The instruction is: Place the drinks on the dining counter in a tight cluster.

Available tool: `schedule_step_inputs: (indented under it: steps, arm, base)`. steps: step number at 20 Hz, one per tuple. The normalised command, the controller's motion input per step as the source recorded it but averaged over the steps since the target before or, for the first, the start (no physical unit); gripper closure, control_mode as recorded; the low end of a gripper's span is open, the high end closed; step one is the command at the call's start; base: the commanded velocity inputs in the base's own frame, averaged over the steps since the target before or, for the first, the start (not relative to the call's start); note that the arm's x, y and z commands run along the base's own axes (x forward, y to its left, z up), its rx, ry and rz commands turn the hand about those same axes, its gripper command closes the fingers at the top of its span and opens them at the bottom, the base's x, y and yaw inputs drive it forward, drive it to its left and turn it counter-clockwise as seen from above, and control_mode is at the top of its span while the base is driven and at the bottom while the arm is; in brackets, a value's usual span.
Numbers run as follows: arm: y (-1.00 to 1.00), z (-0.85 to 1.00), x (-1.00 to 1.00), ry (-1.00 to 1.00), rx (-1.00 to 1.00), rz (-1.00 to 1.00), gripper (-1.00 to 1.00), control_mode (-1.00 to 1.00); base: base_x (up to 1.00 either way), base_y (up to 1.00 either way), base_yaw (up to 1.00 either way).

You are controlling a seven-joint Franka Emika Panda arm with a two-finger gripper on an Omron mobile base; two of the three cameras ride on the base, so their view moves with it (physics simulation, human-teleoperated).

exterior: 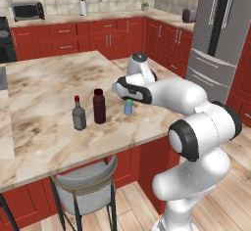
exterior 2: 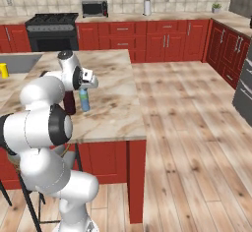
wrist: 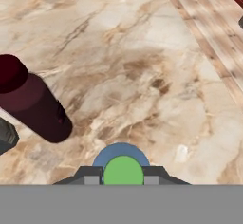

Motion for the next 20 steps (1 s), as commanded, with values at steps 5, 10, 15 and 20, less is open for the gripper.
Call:
schedule_step_inputs:
  steps: [5, 10, 15, 20]
  arm:
    - [0.04, -0.10, 0.01, 0.00, 0.00, 0.00, 1.00, -1.00]
    - [0.13, -0.07, 0.07, 0.00, 0.00, 0.00, 1.00, -1.00]
    - [0.00, -0.05, 0.08, -0.02, 0.00, 0.00, 1.00, -1.00]
    - [0.00, -0.17, 0.00, 0.00, 0.00, 0.00, 1.00, -1.00]
  base:
    - [0.00, 0.00, 0.00]
    - [0.00, 0.00, 0.00]
    - [0.00, 0.00, 0.00]
    - [0.00, 0.00, 0.00]
